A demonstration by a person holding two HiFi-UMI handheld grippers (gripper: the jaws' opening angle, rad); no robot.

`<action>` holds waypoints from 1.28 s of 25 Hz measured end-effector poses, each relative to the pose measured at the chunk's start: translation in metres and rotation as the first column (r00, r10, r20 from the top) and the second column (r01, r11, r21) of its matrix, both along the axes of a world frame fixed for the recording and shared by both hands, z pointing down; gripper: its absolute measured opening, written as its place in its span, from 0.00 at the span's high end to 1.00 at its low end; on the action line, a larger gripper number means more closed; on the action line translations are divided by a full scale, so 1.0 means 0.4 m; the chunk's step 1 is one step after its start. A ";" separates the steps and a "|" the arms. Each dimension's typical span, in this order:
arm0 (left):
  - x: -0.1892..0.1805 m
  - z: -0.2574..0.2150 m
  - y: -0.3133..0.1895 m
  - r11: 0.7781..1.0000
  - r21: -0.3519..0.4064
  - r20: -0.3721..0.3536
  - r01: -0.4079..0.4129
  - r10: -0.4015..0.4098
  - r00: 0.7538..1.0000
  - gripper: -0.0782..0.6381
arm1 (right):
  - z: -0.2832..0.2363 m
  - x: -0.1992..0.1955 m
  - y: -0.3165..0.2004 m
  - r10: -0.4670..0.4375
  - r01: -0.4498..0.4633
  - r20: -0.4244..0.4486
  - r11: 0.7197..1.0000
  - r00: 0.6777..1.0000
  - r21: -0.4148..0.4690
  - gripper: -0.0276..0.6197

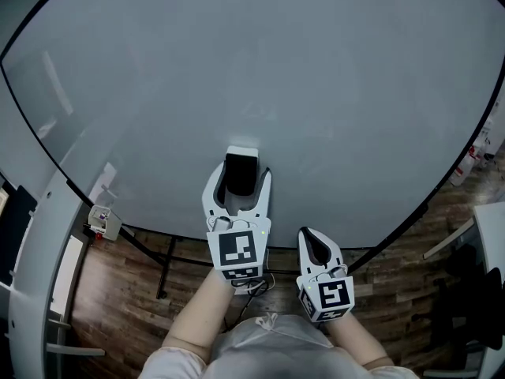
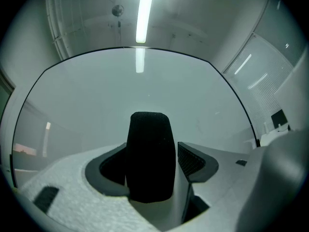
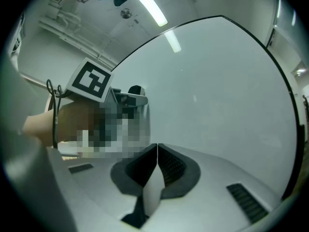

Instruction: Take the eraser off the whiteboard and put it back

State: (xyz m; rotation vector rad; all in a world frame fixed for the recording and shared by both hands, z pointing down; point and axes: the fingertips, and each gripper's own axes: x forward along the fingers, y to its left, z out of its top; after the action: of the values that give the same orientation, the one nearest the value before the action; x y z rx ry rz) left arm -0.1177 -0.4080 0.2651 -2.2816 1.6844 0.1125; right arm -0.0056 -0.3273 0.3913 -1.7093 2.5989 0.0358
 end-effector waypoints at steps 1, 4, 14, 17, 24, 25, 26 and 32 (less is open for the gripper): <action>0.002 0.001 0.001 1.000 -0.003 0.002 -0.003 0.003 1.000 0.47 | 0.000 -0.001 0.000 -0.002 0.002 -0.001 1.000 1.000 0.000 0.92; 0.003 0.005 0.002 1.000 -0.016 0.005 -0.006 0.006 1.000 0.45 | 0.001 -0.002 0.001 -0.004 0.004 -0.001 1.000 1.000 0.000 0.92; -0.016 0.005 0.031 1.000 -0.007 -0.008 0.007 -0.007 1.000 0.43 | 0.002 -0.010 0.018 -0.014 0.014 -0.007 1.000 1.000 -0.003 0.92; -0.033 0.017 0.066 1.000 0.007 -0.026 0.004 -0.004 1.000 0.43 | 0.001 -0.015 0.026 -0.016 0.016 -0.009 1.000 1.000 -0.002 0.92; -0.059 0.144 0.153 0.998 -0.062 -0.058 0.000 -0.004 0.998 0.66 | 0.025 -0.025 0.035 -0.016 0.016 0.001 1.000 1.000 -0.026 0.92; -0.058 0.168 0.161 0.997 -0.075 -0.056 -0.002 -0.003 0.998 0.72 | 0.025 -0.030 0.038 -0.018 0.018 0.006 1.000 1.000 -0.025 0.92; -0.055 0.194 0.167 0.996 -0.093 -0.047 -0.007 0.002 0.999 0.75 | 0.024 -0.036 0.041 -0.021 0.021 0.010 1.000 1.000 -0.021 0.92; -0.032 0.349 0.202 0.972 -0.233 -0.001 -0.031 0.032 0.999 0.86 | 0.026 -0.077 0.060 -0.049 0.049 0.023 0.999 0.999 0.000 0.92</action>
State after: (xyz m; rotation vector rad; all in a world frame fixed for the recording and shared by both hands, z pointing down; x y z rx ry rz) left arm -0.1306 -0.3272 0.4046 -2.4754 1.7415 -0.0870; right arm -0.0363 -0.3035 0.4016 -1.6362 2.6233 0.0141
